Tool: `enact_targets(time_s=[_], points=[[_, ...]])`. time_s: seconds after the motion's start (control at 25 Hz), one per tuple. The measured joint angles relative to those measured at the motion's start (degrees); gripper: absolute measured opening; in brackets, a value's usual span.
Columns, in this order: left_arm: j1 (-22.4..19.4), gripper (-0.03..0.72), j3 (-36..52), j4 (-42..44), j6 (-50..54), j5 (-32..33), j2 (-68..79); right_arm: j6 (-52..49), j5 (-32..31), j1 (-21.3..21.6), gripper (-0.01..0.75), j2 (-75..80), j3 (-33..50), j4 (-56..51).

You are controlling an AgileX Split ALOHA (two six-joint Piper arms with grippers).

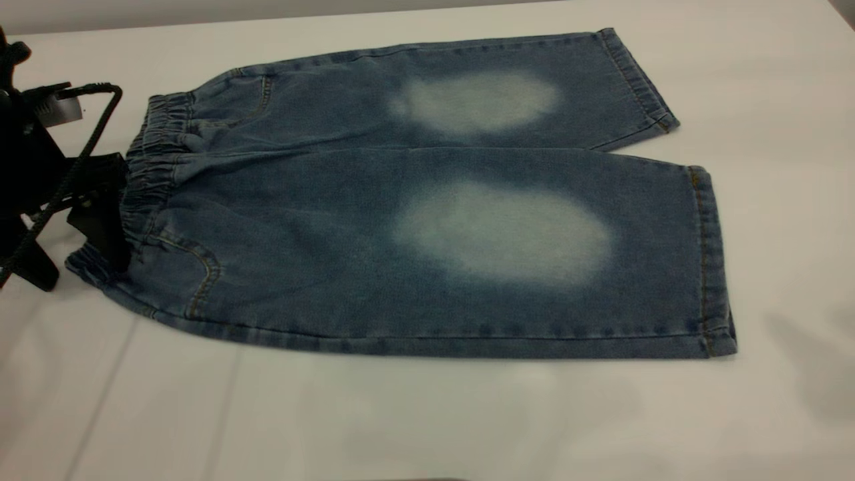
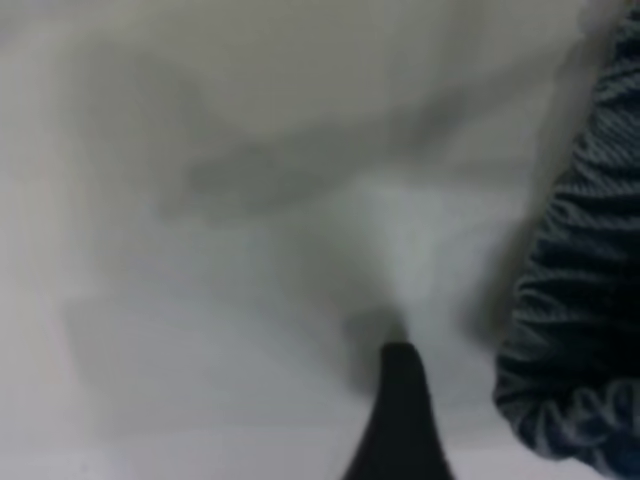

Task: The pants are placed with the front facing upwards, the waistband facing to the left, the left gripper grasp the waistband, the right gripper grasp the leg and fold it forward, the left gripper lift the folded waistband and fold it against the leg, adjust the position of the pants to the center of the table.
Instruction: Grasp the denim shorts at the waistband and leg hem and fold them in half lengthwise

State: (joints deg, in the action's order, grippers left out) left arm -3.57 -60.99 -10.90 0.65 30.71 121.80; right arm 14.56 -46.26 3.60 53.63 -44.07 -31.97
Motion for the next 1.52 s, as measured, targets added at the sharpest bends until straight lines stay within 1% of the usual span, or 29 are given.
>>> enact_targets(time_s=[0.04, 0.08, 0.24, 0.28, 0.4, 0.56, 0.84, 1.04, 1.12, 1.16, 1.28, 1.36, 1.44, 1.52], points=[[0.00, 0.458, 0.00, -0.36, -0.05, -0.06, 0.05, 0.00, 0.00, 0.00, 0.561, 0.00, 0.00, 0.00], [0.00, 0.398, -0.05, -0.96, -0.05, -0.10, 0.11, 0.00, 0.00, 0.00, 0.561, 0.00, 0.00, 0.00], [0.05, 0.106, -0.94, -1.82, -0.65, 0.13, 0.11, 0.42, 0.00, 0.00, 0.561, 0.00, 0.00, 0.00], [0.05, 0.074, -1.27, -1.65, -0.65, 0.40, 0.11, 0.87, 0.00, 0.00, 0.561, 0.00, 0.00, 0.00], [0.28, 0.058, -2.41, -0.71, -0.65, 1.16, 0.11, 2.02, 0.05, 0.00, 0.561, 0.00, 0.00, 0.00], [1.34, 0.057, -4.53, -0.56, -1.58, 1.77, -0.14, 3.43, 0.05, 0.00, 0.561, 1.81, 0.00, 0.00], [4.56, 0.057, -8.08, -2.24, -5.18, 3.24, -1.29, 4.23, 0.11, 0.00, 0.561, 14.08, 0.00, -0.05], [5.46, 0.057, -9.11, -3.53, -6.87, 3.32, -1.29, 4.26, -3.16, -0.39, 0.561, 21.46, 0.00, 0.11], [5.56, 0.057, -9.17, -3.83, -7.37, 3.27, -1.29, 4.26, -3.44, -2.33, 0.561, 23.46, -0.05, 1.08], [5.62, 0.057, -9.17, -3.90, -7.50, 3.27, -1.29, 4.26, -3.32, -4.15, 0.561, 24.54, -0.11, 1.62], [5.68, 0.057, -9.21, -3.95, -7.52, 3.27, -1.29, 3.00, -1.71, -11.19, 0.561, 28.05, -0.33, 4.27], [5.68, 0.057, -9.21, -3.95, -7.56, 3.27, -1.29, 1.31, 0.64, -16.44, 0.561, 30.92, -0.33, 6.48], [5.68, 0.057, -9.21, -3.95, -7.56, 3.27, -1.29, -0.35, 3.09, -20.50, 0.561, 34.37, -0.33, 9.00], [5.68, 0.057, -9.21, -3.95, -7.56, 3.27, -1.29, -2.13, 5.05, -23.47, 0.561, 37.58, -0.33, 11.19]])
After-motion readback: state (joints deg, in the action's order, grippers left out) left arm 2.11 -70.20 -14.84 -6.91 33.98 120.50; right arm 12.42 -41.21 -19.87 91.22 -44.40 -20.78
